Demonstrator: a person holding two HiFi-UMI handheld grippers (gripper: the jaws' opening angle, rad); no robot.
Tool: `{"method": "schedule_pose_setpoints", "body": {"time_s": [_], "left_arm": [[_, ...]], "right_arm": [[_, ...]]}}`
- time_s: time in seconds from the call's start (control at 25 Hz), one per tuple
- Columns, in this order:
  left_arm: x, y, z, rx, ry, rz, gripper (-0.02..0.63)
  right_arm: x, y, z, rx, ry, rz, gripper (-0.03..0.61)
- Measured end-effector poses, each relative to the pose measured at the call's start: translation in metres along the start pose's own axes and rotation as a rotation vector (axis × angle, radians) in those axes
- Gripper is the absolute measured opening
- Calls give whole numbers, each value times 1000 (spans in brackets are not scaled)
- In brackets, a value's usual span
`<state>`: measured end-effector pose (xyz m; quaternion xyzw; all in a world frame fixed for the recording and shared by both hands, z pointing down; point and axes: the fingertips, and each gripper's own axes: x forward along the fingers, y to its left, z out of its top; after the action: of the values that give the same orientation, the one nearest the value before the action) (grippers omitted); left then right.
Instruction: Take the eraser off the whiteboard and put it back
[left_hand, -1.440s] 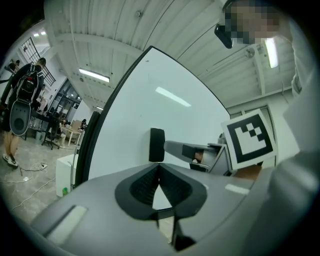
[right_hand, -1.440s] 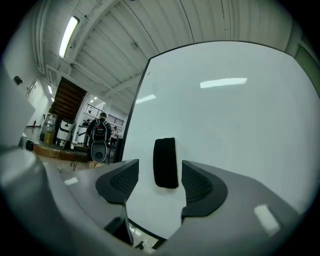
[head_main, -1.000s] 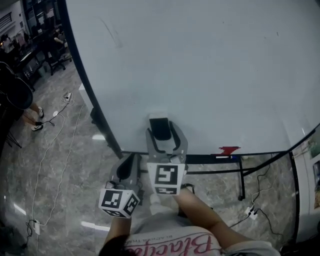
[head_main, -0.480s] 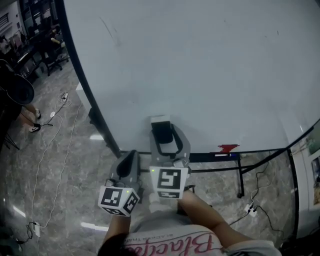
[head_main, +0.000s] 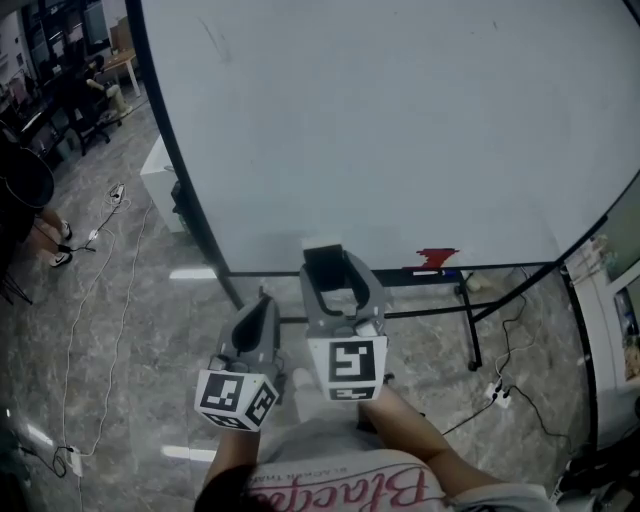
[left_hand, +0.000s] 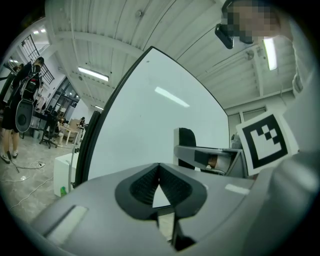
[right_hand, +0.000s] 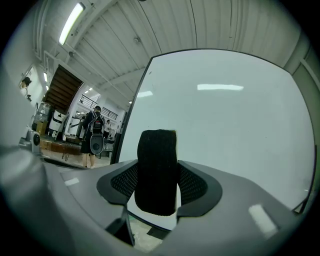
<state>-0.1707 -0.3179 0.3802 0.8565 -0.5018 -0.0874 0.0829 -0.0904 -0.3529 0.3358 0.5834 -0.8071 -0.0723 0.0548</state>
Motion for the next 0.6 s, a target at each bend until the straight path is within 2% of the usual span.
{"method": "schedule_pose_setpoints", "body": {"time_s": [0.32, 0.6], "left_arm": [[-31, -48, 0, -4, -5, -61, -2], [-42, -89, 0, 5, -9, -137, 0]], "right_arm": [[-67, 0, -5, -3, 16, 10, 236], [-114, -20, -12, -16, 26, -36, 236]]}}
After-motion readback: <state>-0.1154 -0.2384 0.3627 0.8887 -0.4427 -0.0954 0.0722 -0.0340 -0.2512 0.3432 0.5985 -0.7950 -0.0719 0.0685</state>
